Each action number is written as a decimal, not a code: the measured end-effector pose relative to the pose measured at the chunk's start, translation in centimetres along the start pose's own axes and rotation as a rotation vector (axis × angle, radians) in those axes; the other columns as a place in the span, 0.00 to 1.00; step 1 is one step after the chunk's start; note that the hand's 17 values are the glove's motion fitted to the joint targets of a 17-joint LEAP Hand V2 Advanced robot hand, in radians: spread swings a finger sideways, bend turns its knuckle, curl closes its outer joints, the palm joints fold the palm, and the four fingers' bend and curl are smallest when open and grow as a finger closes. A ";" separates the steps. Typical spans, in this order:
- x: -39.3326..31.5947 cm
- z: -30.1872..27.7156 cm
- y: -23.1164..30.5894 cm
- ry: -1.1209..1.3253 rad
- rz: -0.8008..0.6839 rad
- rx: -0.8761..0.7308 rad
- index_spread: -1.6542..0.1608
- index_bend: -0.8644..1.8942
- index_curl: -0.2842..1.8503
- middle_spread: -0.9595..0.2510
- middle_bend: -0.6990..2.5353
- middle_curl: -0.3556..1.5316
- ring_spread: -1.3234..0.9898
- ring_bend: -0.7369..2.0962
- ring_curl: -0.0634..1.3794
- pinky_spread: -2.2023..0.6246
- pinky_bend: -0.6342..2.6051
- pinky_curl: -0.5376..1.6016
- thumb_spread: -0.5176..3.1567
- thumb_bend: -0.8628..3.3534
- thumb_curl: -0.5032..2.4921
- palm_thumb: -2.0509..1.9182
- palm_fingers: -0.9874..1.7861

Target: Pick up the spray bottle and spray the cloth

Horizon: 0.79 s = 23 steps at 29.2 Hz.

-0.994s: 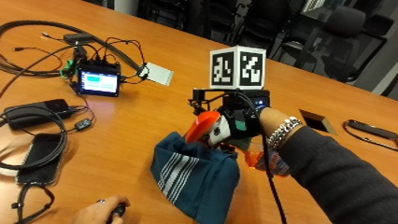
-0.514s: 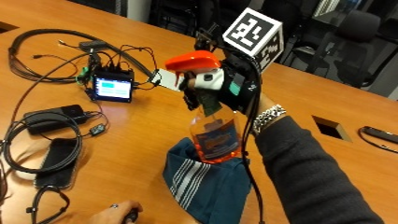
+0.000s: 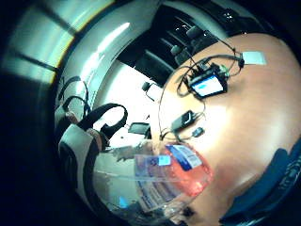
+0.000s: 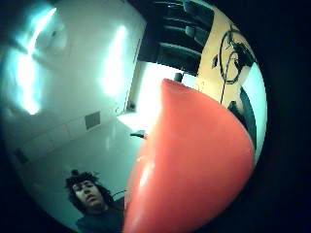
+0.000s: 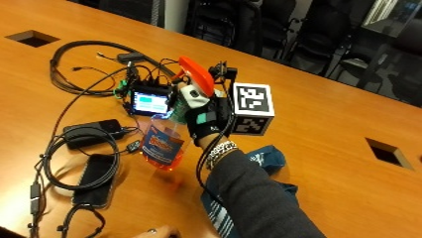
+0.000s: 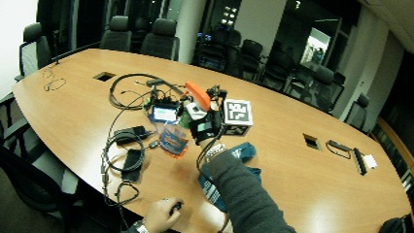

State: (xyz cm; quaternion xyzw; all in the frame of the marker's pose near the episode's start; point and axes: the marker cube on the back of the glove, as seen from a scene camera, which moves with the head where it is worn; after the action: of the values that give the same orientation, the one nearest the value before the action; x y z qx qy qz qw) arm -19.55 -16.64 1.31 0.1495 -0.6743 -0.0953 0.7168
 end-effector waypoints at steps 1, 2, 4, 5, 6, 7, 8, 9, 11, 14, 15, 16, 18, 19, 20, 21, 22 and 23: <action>0.7 0.0 0.1 0.015 0.013 0.006 0.73 0.38 0.42 0.60 0.38 0.46 0.48 0.50 0.36 0.67 0.33 0.43 0.23 0.20 0.43 0.76 0.84; 1.4 -0.1 0.1 0.032 0.022 0.013 0.73 0.38 0.42 0.60 0.38 0.46 0.48 0.50 0.36 0.67 0.33 0.43 0.23 0.20 0.43 0.76 0.84; 2.5 -0.5 0.2 0.059 0.032 0.035 0.74 0.38 0.42 0.60 0.38 0.46 0.48 0.50 0.36 0.67 0.33 0.43 0.23 0.20 0.43 0.76 0.84; 2.9 -0.7 0.2 0.067 0.033 0.049 0.74 0.38 0.42 0.60 0.38 0.46 0.48 0.50 0.36 0.67 0.33 0.43 0.23 0.20 0.43 0.76 0.84; 3.1 -0.9 0.2 0.073 0.032 0.062 0.74 0.38 0.42 0.60 0.38 0.46 0.48 0.50 0.36 0.67 0.33 0.43 0.23 0.20 0.43 0.76 0.84; 3.1 -1.1 0.2 0.079 0.029 0.071 0.74 0.38 0.42 0.60 0.38 0.46 0.48 0.50 0.36 0.67 0.33 0.43 0.23 0.20 0.43 0.76 0.84; 3.0 -1.2 0.1 0.086 0.025 0.076 0.74 0.38 0.42 0.60 0.38 0.46 0.48 0.50 0.36 0.67 0.33 0.43 0.23 0.20 0.43 0.76 0.84; 2.8 -1.3 -0.1 0.097 0.020 0.077 0.74 0.38 0.42 0.60 0.38 0.46 0.48 0.50 0.36 0.67 0.33 0.43 0.23 0.20 0.43 0.76 0.84; 2.1 -1.2 -0.6 0.120 0.007 0.070 0.74 0.38 0.42 0.60 0.38 0.46 0.48 0.50 0.36 0.67 0.33 0.43 0.23 0.20 0.43 0.76 0.84; 0.9 -1.0 -1.5 0.159 -0.010 0.063 0.74 0.38 0.42 0.60 0.38 0.46 0.48 0.50 0.36 0.67 0.33 0.43 0.23 0.20 0.44 0.76 0.84; 0.6 -1.0 -1.7 0.175 -0.015 0.065 0.74 0.38 0.42 0.60 0.38 0.46 0.48 0.50 0.36 0.67 0.33 0.43 0.23 0.20 0.44 0.76 0.84; 0.3 -1.0 -1.9 0.193 -0.018 0.069 0.74 0.38 0.42 0.60 0.38 0.46 0.48 0.50 0.36 0.67 0.33 0.43 0.23 0.20 0.44 0.76 0.85; -0.2 -1.1 -2.2 0.233 -0.022 0.086 0.73 0.39 0.42 0.59 0.38 0.46 0.48 0.49 0.36 0.67 0.33 0.43 0.23 0.20 0.44 0.76 0.84; -0.3 -1.3 -2.2 0.250 -0.021 0.096 0.73 0.39 0.42 0.59 0.38 0.46 0.48 0.49 0.36 0.67 0.33 0.43 0.23 0.20 0.44 0.76 0.85; -0.4 -1.6 -2.2 0.264 -0.018 0.107 0.73 0.39 0.42 0.59 0.39 0.46 0.47 0.49 0.36 0.67 0.33 0.43 0.23 0.20 0.44 0.75 0.85; -0.4 -1.9 -2.1 0.274 -0.015 0.114 0.73 0.39 0.42 0.59 0.39 0.46 0.47 0.49 0.36 0.67 0.33 0.43 0.23 0.20 0.44 0.75 0.85; -0.3 -2.2 -1.9 0.281 -0.011 0.119 0.73 0.39 0.43 0.59 0.39 0.46 0.47 0.49 0.36 0.67 0.33 0.43 0.23 0.20 0.44 0.75 0.85; -0.1 -2.4 -1.8 0.285 -0.008 0.119 0.73 0.39 0.42 0.59 0.38 0.46 0.47 0.50 0.36 0.67 0.33 0.43 0.23 0.20 0.44 0.75 0.85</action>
State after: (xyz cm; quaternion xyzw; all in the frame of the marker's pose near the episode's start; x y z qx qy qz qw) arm -17.04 -18.05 0.47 0.2066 -0.5696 -0.0358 0.7947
